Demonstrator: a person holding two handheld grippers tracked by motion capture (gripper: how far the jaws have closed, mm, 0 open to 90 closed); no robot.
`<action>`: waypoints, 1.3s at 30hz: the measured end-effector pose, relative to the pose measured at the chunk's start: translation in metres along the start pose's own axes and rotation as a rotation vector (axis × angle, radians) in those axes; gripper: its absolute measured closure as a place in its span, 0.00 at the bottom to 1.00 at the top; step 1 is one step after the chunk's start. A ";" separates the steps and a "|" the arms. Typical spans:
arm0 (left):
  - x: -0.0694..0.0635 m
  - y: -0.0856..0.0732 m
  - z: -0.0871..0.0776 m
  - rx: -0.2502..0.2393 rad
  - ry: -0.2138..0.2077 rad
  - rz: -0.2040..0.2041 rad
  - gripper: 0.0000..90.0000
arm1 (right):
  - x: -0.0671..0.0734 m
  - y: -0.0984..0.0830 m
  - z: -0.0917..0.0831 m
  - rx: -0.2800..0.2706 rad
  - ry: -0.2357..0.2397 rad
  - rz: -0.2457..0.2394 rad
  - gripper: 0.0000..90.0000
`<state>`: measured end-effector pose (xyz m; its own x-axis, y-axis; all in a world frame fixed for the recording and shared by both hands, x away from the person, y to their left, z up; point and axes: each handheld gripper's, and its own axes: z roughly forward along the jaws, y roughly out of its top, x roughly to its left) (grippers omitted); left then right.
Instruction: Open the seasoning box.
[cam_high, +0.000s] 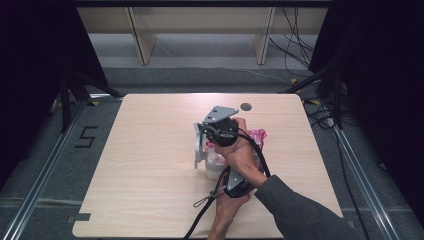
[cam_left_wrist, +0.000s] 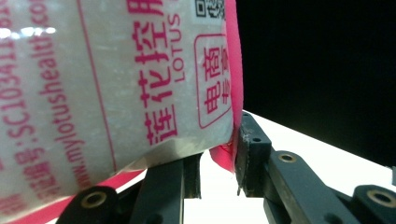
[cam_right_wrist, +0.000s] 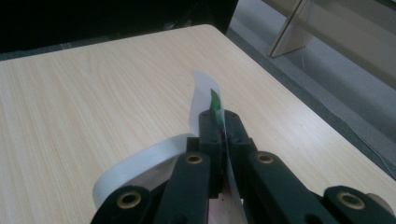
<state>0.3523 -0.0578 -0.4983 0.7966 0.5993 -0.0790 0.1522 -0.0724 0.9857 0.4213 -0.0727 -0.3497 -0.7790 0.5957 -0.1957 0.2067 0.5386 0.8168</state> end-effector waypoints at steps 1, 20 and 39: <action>-0.002 -0.001 0.002 -0.025 0.000 -0.026 0.82 | 0.000 0.000 0.000 0.000 0.000 -0.004 0.99; -0.010 -0.002 0.006 -0.065 -0.009 -0.137 0.82 | -0.003 0.000 0.000 0.001 -0.013 0.007 0.99; -0.008 -0.001 0.006 -0.071 -0.002 -0.084 0.82 | -0.006 -0.001 0.000 0.019 -0.028 0.000 0.99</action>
<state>0.3498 -0.0672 -0.4994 0.7838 0.5997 -0.1617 0.1767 0.0343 0.9837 0.4256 -0.0767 -0.3499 -0.7621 0.6122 -0.2107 0.2184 0.5495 0.8065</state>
